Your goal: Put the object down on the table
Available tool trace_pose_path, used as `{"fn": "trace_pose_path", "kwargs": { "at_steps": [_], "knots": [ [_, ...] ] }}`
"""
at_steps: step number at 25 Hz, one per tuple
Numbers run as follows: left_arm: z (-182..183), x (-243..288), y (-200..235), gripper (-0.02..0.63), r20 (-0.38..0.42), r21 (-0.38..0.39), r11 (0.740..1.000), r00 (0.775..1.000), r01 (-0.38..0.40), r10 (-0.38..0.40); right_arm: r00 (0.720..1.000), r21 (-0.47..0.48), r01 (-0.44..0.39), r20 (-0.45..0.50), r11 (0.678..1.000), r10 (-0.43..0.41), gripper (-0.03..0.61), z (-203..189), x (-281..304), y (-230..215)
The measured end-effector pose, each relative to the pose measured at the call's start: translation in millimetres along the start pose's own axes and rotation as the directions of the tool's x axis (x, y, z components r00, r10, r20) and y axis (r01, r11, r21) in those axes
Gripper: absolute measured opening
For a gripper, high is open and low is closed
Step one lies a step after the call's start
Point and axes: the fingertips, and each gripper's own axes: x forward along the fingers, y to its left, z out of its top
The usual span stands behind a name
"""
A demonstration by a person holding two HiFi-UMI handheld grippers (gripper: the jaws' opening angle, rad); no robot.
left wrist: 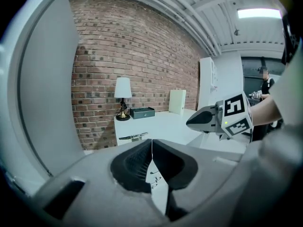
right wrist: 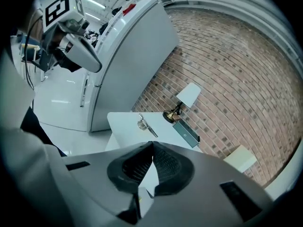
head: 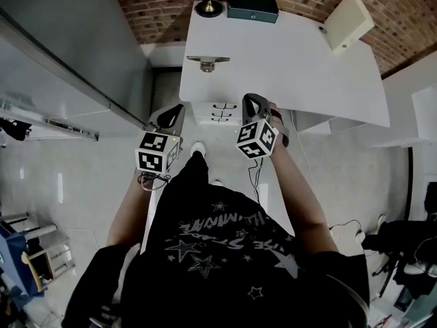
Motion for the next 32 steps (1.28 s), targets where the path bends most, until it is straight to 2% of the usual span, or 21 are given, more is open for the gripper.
{"fn": "trace_pose_path", "kwargs": {
  "at_steps": [7, 15, 20, 32],
  "knots": [
    [-12.2, -26.3, -25.5, 0.020, -0.007, -0.011, 1.000, 1.000, -0.004, 0.004, 0.999, 0.083, 0.002, 0.052, 0.997, -0.006, 0.002, -4.7, -44.3, 12.0],
    [-16.8, -30.1, -31.7, 0.020, -0.018, 0.013, 0.999, 0.999, 0.048, -0.048, 0.998, 0.164, 0.062, -0.003, 0.985, -0.062, 0.002, -12.0, -55.8, 2.2],
    [-19.1, -43.9, -14.1, 0.020, -0.008, -0.019, 0.997, 0.997, 0.075, -0.075, 0.996, 0.218, 0.093, -0.037, 0.972, -0.087, 0.002, -1.4, -53.4, 9.4],
    [-40.8, -87.6, 41.0, 0.020, -0.014, -0.009, 0.993, 0.993, 0.121, -0.121, 0.991, 0.253, 0.127, -0.069, 0.959, -0.113, 0.002, 53.2, -59.9, 57.2]
  ]
}}
